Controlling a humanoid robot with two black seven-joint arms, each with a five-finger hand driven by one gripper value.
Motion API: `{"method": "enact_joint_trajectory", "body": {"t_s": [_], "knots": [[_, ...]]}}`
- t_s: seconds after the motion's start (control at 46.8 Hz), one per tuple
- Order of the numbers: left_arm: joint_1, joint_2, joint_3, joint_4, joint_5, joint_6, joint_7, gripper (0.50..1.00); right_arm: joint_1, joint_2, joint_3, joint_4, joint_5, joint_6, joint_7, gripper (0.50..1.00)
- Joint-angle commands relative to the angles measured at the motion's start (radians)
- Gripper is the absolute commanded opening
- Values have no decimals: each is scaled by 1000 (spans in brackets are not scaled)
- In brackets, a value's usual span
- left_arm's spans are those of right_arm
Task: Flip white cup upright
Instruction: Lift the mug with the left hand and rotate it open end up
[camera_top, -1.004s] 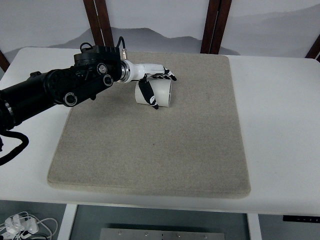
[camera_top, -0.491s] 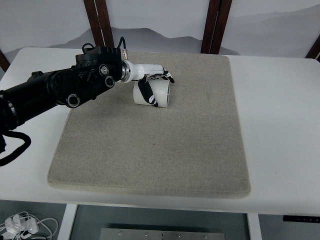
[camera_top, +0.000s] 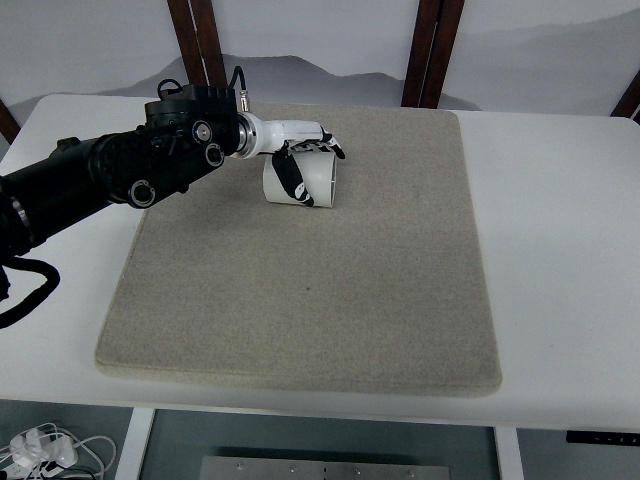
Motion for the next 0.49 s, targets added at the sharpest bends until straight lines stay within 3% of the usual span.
{"method": "enact_joint_trajectory", "body": {"t_s": [0.0,0.171,0.47], "knots": [[-3,3,-15,10,-40,-3,-13,688,0,0,0,0,0,0,0,952],[-6,14,-47,33,-207,-4,-48,688,0,0,0,0,0,0,0,952],[15,74,-120,68,-501,-46,-174,683,0,0,0,0,0,0,0,952]]}}
